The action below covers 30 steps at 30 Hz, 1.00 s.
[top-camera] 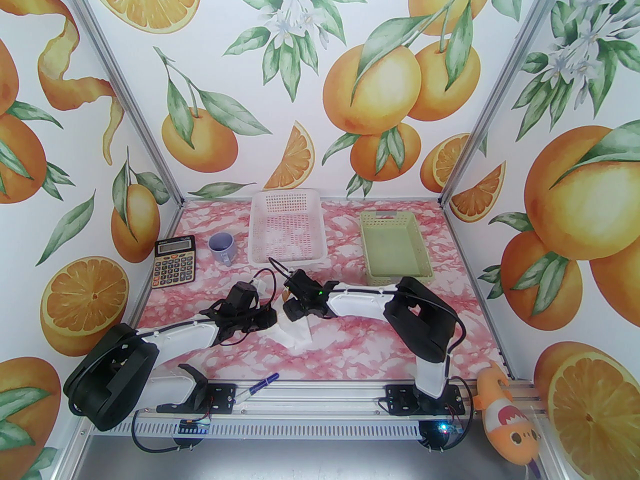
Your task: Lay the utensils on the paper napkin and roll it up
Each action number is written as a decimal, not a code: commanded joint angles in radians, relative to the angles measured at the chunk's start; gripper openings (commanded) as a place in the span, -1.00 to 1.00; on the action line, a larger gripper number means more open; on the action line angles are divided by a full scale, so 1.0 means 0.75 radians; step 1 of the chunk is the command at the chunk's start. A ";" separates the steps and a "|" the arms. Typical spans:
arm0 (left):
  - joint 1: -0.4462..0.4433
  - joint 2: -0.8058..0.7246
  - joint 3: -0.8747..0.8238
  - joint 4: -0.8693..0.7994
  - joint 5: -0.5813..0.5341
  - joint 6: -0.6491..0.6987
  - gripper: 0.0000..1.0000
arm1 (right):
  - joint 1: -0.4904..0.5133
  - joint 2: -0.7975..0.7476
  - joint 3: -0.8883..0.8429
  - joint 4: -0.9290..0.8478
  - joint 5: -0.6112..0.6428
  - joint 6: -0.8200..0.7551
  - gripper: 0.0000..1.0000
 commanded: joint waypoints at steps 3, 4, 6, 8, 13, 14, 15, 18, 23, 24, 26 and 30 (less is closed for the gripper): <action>0.016 -0.011 -0.039 -0.122 -0.062 0.003 -1.00 | -0.036 -0.030 -0.045 -0.149 0.100 -0.026 0.28; 0.016 -0.011 -0.039 -0.119 -0.060 0.003 -1.00 | -0.036 -0.039 -0.038 -0.142 0.073 -0.018 0.29; 0.016 -0.003 -0.039 -0.114 -0.060 0.003 -1.00 | -0.037 -0.059 -0.017 -0.126 0.001 0.003 0.37; 0.016 0.002 -0.040 -0.110 -0.058 0.003 -1.00 | -0.036 -0.084 0.000 -0.108 -0.061 0.032 0.44; 0.016 0.010 -0.039 -0.110 -0.056 0.003 -1.00 | -0.064 -0.204 -0.015 -0.067 -0.237 0.104 0.57; 0.015 0.010 -0.037 -0.112 -0.058 0.006 -1.00 | -0.074 -0.240 -0.035 -0.067 -0.267 0.118 0.57; 0.016 0.008 -0.037 -0.114 -0.061 0.007 -1.00 | -0.083 -0.279 -0.063 -0.061 -0.297 0.134 0.57; 0.016 0.004 -0.036 -0.117 -0.070 0.009 -1.00 | -0.114 -0.402 -0.173 -0.035 -0.418 0.192 0.45; 0.014 0.006 -0.031 -0.119 -0.077 0.017 -1.00 | -0.177 -0.560 -0.413 0.118 -0.659 0.354 -0.14; 0.014 0.007 -0.029 -0.118 -0.078 0.019 -1.00 | -0.191 -0.578 -0.468 0.181 -0.710 0.400 -0.26; 0.014 0.012 -0.026 -0.118 -0.076 0.028 -1.00 | -0.221 -0.588 -0.555 0.337 -0.816 0.483 -0.56; 0.014 0.024 -0.019 -0.119 -0.071 0.039 -1.00 | -0.259 -0.562 -0.668 0.540 -0.920 0.588 -0.93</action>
